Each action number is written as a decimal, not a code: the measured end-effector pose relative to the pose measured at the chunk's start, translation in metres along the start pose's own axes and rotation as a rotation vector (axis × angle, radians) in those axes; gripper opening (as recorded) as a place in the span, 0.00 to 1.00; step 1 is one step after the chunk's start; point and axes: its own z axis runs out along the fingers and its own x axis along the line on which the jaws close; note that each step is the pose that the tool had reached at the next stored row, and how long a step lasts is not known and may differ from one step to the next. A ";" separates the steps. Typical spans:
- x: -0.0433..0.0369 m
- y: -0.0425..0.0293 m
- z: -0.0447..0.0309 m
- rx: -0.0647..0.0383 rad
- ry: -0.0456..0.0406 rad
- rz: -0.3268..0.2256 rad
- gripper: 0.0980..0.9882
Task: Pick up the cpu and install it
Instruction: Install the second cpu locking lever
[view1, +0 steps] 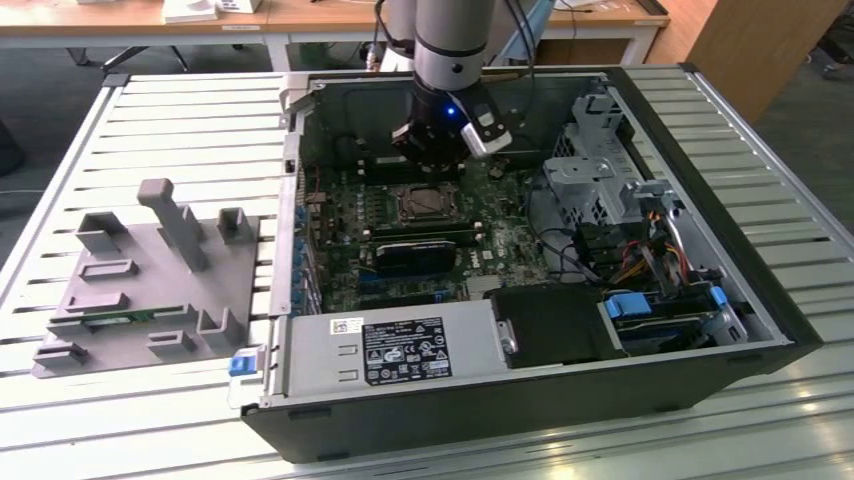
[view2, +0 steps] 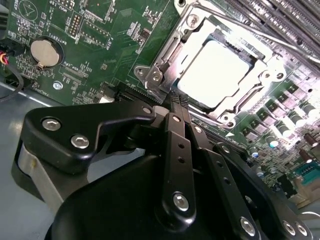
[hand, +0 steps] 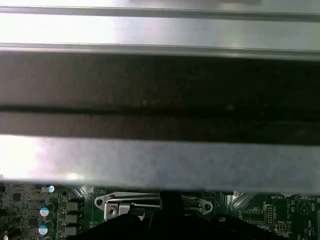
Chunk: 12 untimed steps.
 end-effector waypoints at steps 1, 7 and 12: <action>0.0000 -0.0006 -0.0001 0.000 0.0000 0.000 0.01; 0.0000 -0.0045 -0.0004 0.000 0.0000 0.000 0.01; 0.0000 -0.0054 -0.0009 0.000 0.0001 0.000 0.01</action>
